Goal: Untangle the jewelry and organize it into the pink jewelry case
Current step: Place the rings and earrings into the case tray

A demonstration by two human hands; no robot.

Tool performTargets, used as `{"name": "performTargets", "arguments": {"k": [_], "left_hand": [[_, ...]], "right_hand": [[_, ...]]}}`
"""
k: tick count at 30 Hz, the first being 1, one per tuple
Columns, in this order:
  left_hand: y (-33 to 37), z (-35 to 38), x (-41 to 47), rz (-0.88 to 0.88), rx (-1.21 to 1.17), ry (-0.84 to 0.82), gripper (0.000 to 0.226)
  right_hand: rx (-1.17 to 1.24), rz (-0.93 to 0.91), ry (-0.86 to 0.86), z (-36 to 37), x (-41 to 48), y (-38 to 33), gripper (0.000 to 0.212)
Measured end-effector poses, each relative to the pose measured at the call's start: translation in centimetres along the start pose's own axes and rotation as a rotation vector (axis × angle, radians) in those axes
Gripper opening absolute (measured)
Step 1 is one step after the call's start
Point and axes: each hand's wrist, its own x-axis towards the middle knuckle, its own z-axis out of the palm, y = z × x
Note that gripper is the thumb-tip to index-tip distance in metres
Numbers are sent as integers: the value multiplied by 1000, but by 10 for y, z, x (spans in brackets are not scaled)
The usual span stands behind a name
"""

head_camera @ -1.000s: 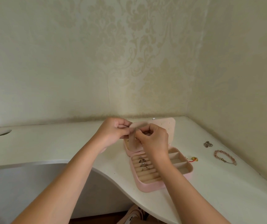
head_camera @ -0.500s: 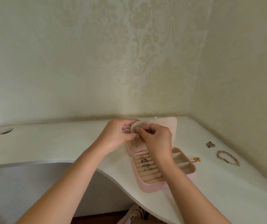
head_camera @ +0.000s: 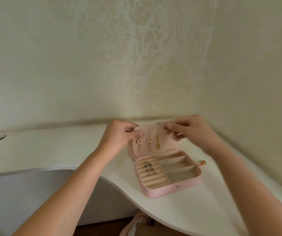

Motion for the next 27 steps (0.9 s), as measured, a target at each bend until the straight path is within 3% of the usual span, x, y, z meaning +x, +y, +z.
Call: {"name": "performTargets", "arguments": {"k": [3,5,7,9,11,15,17,20,22,27], "left_hand": [[1,2,2,-28,-16,11,11],[0,3,4,-26,5,15,10],[-2,3,6,-27,37,28,10],[-5,4,8,-7,84,38,23],[-5,6,8,2,142,45,34],[-6,7,10,18,187,63,34],[-9,8,9,-8,141,67,42],[-17,11,10,-85,42,99,52],[-22,15,9,-131,-13,121,48],[-16,26,6,-205,-96,183,49]], "right_hand": [[-452,136,0,-58,-3,19,9],[-728,273,-130,-78,-7,35,14],[-815,369,-274,-82,-11,53,26],[-798,333,-330,-79,-15,68,28],[-753,256,-322,-74,-16,80,15],[-814,210,-343,-71,-16,89,16],[-800,183,-286,-72,-15,85,19],[-583,127,-126,-73,-14,62,17],[-479,81,-77,-71,-14,41,10],[-446,-37,-144,-47,-7,12,8]]}}
